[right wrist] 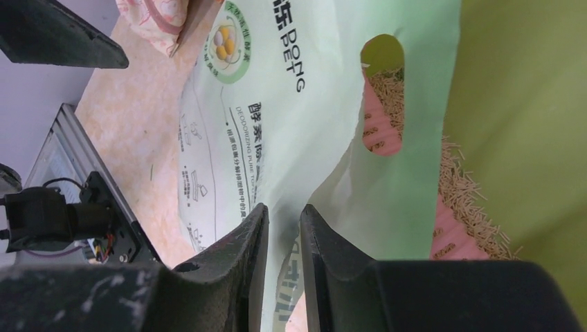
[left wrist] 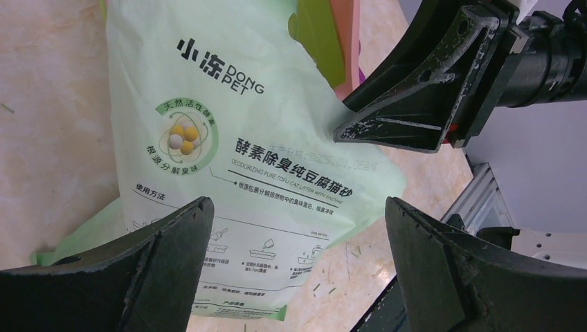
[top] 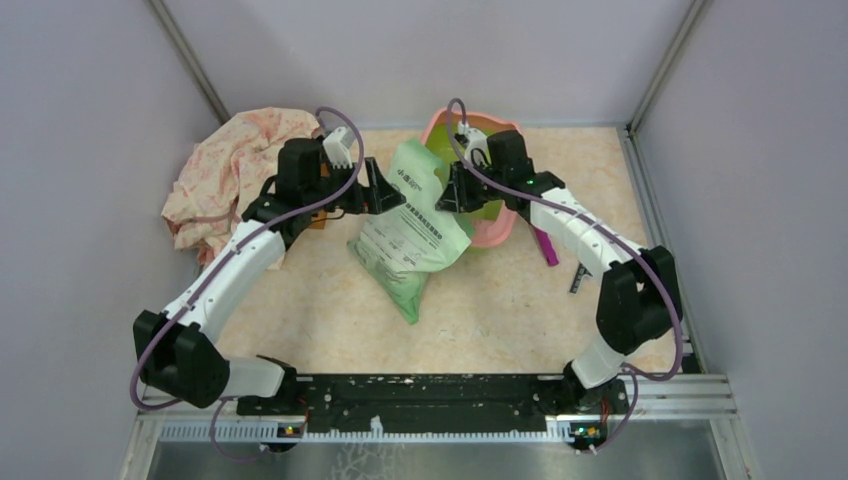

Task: Fill the litter box with clean litter
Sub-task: Open the cat litter bag at the center of the board.

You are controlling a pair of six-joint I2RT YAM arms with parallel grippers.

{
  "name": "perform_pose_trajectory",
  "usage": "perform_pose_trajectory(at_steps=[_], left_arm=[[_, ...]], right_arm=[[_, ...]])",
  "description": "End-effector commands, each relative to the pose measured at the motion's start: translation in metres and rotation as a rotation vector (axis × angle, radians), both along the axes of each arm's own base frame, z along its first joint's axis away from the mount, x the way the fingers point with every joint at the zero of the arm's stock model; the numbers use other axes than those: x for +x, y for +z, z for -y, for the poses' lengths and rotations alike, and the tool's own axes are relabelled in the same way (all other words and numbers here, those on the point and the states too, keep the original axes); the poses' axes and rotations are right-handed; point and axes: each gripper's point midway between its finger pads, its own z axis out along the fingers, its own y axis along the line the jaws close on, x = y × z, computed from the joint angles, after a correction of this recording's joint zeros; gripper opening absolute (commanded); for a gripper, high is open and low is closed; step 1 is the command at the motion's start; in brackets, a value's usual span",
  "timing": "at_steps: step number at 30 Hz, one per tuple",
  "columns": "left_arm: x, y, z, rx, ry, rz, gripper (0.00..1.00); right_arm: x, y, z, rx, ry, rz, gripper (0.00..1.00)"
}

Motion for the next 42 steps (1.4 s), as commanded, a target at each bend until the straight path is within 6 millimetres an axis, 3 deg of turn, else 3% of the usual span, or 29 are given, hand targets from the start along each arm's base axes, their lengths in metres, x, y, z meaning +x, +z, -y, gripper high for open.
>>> perform_pose_trajectory(at_steps=[1, 8, 15, 22, 35, 42], left_arm=[[-0.006, 0.008, 0.0, -0.004, -0.005, 0.028, 0.99], [-0.001, 0.005, -0.011, 0.036, 0.059, 0.038, 0.99], [0.002, 0.003, -0.021, 0.067, 0.11, 0.035, 0.99], [0.005, 0.0, -0.052, 0.096, 0.239, 0.025, 0.99], [-0.008, -0.004, -0.094, 0.082, 0.36, -0.003, 0.99], [-0.015, -0.012, -0.098, 0.077, 0.361, -0.028, 0.99]], right_arm=[[-0.003, 0.024, -0.019, 0.035, 0.073, 0.075, 0.22], [-0.025, 0.035, -0.037, 0.017, 0.131, 0.111, 0.0], [-0.054, 0.065, -0.053, 0.059, 0.188, 0.184, 0.0], [-0.084, 0.089, -0.065, 0.123, 0.253, 0.227, 0.0], [-0.135, 0.077, -0.1, 0.085, 0.362, 0.235, 0.0], [-0.162, 0.071, -0.128, 0.038, 0.414, 0.259, 0.0]])
